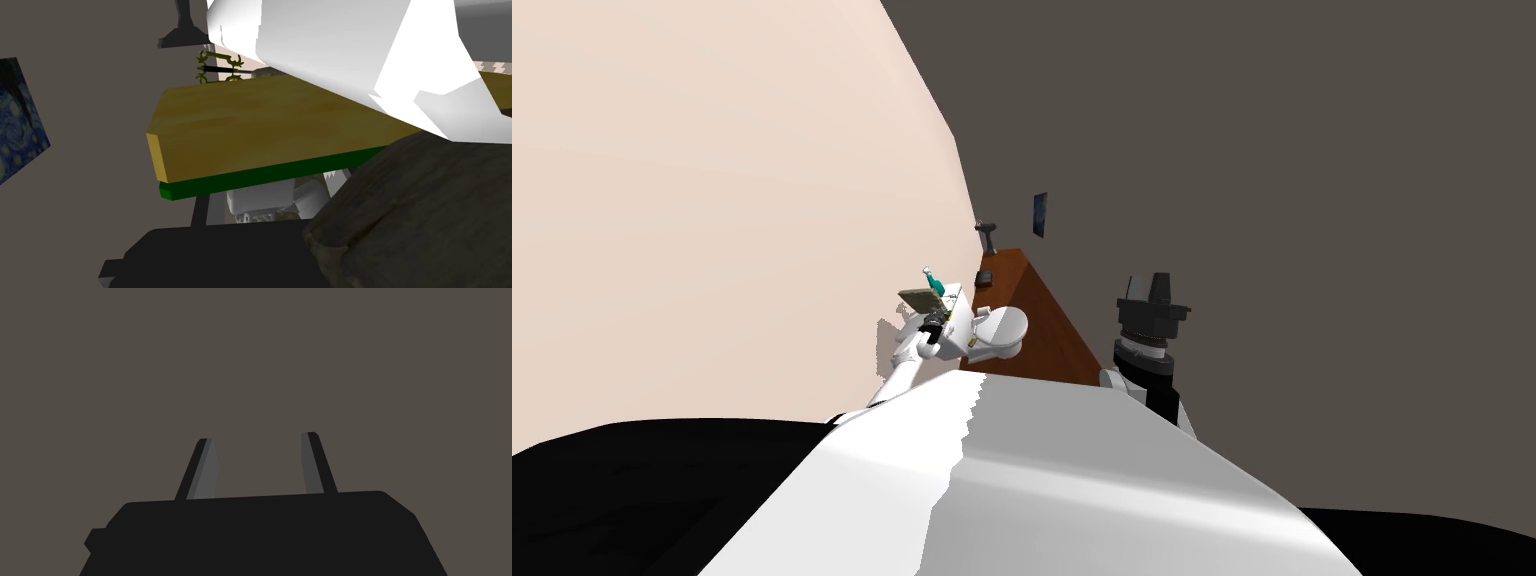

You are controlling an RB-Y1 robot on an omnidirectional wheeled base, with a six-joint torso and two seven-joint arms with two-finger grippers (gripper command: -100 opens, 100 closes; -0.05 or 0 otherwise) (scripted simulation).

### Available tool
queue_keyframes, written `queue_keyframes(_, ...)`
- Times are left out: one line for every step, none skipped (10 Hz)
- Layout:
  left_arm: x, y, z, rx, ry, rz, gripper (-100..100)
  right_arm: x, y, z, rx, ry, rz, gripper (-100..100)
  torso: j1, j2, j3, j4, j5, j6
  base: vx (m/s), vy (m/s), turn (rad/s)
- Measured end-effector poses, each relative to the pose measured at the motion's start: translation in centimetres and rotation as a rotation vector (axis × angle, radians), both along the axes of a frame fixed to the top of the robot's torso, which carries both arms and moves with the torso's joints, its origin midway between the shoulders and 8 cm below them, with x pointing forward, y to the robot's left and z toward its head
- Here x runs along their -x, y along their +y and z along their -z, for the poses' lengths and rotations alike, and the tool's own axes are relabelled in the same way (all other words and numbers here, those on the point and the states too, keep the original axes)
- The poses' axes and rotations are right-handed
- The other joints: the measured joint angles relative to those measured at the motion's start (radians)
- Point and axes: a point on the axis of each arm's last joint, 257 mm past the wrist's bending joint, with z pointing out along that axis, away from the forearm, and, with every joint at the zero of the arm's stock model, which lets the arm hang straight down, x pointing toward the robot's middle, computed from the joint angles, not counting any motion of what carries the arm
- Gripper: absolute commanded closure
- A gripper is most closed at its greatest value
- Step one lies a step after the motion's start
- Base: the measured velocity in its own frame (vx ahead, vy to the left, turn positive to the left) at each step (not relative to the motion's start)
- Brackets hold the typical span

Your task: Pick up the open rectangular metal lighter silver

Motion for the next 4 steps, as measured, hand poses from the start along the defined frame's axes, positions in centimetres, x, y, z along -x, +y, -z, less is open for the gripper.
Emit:
queue_keyframes(0.31,0.13,-0.05,0.003,-0.002,-0.003,100,0.0,0.0,0.0,0.0,0.0,0.0,0,0.0,0.0,0.0,0.0,0.0,0.0,0.002,-0.015,-0.069)
queue_keyframes(0.94,0.43,-0.13,0.001,-0.002,-0.008,100,0.0,0.0,0.0,0.0,0.0,0.0,0,0.0,0.0,0.0,0.0,0.0,0.0,0.001,-0.012,-0.037)
queue_keyframes(1.2,0.65,-0.16,0.004,-0.004,-0.013,100,0.0,0.0,0.0,0.0,0.0,0.0,0,0.0,0.0,0.0,0.0,0.0,0.0,0.0,0.0,0.0)
queue_keyframes(1.21,0.67,-0.17,0.005,-0.005,-0.014,0,0.0,0.0,0.0,0.0,0.0,0.0,0,0.001,0.0,0.0,0.0,0.0,0.0,0.0,0.0,0.0)
